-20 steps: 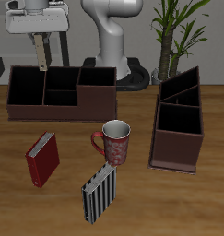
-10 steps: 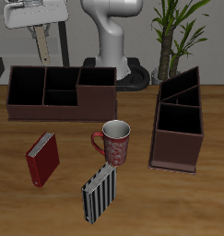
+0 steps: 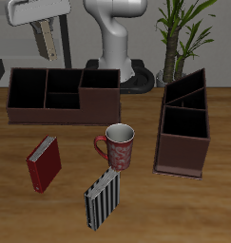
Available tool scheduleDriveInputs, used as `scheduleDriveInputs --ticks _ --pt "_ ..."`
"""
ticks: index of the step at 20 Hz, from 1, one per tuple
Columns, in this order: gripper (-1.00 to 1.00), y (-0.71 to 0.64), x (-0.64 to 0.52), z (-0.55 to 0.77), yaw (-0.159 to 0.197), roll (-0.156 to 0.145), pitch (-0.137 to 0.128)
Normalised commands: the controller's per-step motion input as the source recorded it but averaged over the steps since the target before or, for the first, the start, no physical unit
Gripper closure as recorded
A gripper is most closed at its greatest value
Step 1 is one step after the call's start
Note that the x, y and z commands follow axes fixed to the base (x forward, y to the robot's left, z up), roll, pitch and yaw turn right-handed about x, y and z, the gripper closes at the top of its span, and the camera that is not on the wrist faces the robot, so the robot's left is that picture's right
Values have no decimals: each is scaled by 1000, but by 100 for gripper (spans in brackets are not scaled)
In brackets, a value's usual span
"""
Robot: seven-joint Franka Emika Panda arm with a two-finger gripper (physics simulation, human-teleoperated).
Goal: Place the yellow book into the back desk caddy's back compartment
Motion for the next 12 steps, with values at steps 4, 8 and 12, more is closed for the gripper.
scheduleDriveInputs --ticks 4,8,12 --pt "100 -17 -125 72 151 -43 -4" --pt "100 -15 -134 -13 119 -46 86" --pt "100 35 -116 28 157 1 8"
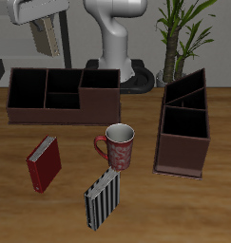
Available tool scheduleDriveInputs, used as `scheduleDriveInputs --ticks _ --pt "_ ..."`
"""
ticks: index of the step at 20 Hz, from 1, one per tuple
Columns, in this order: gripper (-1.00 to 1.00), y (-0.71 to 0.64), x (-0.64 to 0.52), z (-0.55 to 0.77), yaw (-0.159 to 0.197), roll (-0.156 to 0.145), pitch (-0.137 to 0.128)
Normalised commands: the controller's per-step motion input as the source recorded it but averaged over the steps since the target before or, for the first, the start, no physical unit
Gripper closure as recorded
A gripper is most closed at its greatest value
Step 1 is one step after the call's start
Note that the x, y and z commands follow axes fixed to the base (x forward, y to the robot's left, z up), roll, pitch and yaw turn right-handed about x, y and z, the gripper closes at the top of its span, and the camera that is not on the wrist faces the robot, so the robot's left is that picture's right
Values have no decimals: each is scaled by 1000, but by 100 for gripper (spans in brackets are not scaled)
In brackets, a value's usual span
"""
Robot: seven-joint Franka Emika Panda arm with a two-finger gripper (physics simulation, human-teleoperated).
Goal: Place the yellow book into the back desk caddy's back compartment
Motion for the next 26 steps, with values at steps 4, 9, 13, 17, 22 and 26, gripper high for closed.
scheduleDriveInputs --ticks 4,9,13,17,22,26 --pt "100 78 -12 -16 183 -27 13" --pt "100 175 -22 48 88 8 32" --pt "100 181 -75 -141 214 -8 22" --pt "100 120 -87 -151 114 17 53" --pt "100 91 -14 -61 134 14 6" --pt "100 27 17 -23 62 -5 28"
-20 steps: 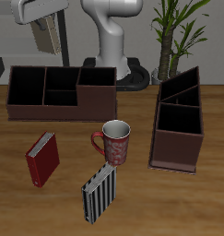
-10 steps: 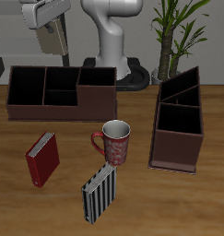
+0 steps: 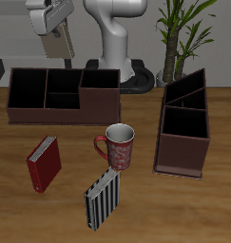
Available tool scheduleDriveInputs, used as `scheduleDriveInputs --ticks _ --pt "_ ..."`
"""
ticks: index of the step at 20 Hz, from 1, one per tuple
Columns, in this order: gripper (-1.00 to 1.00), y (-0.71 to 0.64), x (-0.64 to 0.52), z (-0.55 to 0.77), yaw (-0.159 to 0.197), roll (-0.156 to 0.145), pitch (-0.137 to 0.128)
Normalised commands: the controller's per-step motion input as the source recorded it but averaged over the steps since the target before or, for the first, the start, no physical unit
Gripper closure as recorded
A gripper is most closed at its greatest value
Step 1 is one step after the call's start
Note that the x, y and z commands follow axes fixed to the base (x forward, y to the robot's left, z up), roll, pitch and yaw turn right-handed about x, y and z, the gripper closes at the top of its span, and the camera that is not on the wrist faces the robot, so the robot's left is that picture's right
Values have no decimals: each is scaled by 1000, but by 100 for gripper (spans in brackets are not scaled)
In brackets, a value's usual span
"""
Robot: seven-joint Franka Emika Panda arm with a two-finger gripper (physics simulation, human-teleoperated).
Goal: Place the yellow book into the back desk caddy's back compartment
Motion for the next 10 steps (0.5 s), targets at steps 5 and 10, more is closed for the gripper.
scheduleDriveInputs --ticks 5,10 --pt "100 39 -38 -72 66 -6 38" --pt "100 6 1 -29 20 -10 15"
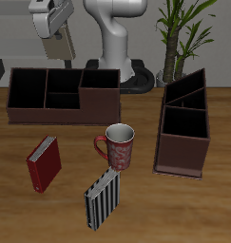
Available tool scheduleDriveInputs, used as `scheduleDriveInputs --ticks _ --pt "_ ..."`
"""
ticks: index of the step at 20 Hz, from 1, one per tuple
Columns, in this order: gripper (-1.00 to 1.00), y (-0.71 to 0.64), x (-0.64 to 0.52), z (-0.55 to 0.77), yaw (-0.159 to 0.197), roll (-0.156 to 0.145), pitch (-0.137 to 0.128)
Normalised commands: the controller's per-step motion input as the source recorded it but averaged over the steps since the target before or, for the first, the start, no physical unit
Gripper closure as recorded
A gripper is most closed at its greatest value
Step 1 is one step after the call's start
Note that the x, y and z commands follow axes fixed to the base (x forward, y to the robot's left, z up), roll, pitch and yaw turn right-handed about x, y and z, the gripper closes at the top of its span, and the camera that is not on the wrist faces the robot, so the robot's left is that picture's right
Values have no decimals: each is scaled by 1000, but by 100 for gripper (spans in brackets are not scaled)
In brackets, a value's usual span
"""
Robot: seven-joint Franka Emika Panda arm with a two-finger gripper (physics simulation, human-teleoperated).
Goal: Place the yellow book into the back desk caddy's back compartment
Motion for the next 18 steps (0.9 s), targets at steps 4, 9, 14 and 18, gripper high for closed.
scheduleDriveInputs --ticks 4,9,14,18 --pt "100 50 43 -87 0 0 30" --pt "100 8 -16 -135 11 -7 43" --pt "100 53 -22 -133 -3 10 49" --pt "100 28 -71 -107 4 9 37"
